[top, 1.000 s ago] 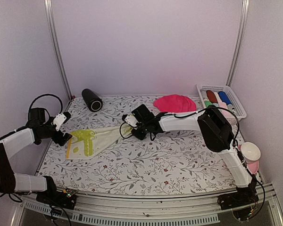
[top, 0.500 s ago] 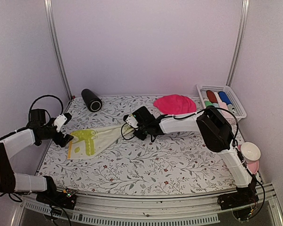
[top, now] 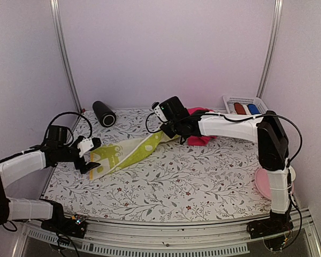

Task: Roll the towels
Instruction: Pick up the towel from the center of the board.

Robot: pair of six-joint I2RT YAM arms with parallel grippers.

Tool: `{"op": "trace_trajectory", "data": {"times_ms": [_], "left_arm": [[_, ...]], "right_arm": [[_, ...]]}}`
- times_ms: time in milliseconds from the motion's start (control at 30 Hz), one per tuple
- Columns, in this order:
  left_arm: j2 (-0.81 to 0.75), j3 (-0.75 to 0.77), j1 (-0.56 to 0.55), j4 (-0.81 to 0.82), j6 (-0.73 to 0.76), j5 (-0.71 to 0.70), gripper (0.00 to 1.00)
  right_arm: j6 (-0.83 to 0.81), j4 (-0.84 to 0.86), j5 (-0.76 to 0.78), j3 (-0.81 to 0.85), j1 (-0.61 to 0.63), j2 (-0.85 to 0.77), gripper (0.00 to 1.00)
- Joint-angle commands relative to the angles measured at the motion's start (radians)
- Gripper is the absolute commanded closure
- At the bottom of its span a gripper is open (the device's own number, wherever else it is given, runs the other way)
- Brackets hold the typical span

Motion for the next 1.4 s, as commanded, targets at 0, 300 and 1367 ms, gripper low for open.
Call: {"op": "trace_trajectory", "data": {"times_ms": [0,300,1367], "left_arm": [[0.029,-0.056,-0.137,0.057,0.097,-0.047,0.04],[0.065,-0.107,-0.253,0.103,0.211,-0.181,0.15],[0.074,-0.355,-0.398,0.504,0.549,-0.438,0.33]], "right_arm": [[0.120,-0.115,0.096,-0.037,-0.050,-0.050,0.98],[0.205,-0.131,0.094,-0.112,-0.094,-0.086,0.98],[0.233,-0.138,0.052,-0.124,-0.116,-0.089,0.98]]}}
